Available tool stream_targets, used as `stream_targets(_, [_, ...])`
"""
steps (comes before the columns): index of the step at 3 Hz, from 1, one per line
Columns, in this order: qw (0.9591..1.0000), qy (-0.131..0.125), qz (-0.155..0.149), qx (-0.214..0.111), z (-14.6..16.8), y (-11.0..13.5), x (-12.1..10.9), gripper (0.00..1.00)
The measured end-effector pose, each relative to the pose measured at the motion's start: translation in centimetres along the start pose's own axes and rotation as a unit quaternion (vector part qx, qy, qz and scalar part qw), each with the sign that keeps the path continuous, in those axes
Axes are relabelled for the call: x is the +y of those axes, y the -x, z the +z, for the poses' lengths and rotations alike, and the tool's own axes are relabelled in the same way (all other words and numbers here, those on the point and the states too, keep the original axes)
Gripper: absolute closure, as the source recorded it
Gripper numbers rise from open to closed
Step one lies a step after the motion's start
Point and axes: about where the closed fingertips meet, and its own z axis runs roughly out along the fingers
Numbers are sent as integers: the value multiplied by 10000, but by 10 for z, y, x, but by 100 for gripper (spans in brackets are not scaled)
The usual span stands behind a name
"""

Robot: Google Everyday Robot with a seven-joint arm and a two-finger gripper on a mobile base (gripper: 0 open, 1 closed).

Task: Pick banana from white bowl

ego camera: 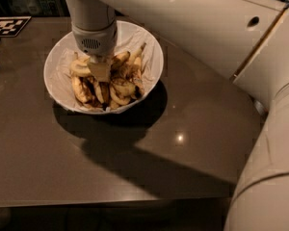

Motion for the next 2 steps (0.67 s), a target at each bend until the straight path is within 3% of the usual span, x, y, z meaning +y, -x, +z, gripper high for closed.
stream_targets(2, [9976, -347, -269, -544, -54, -14, 17, 100])
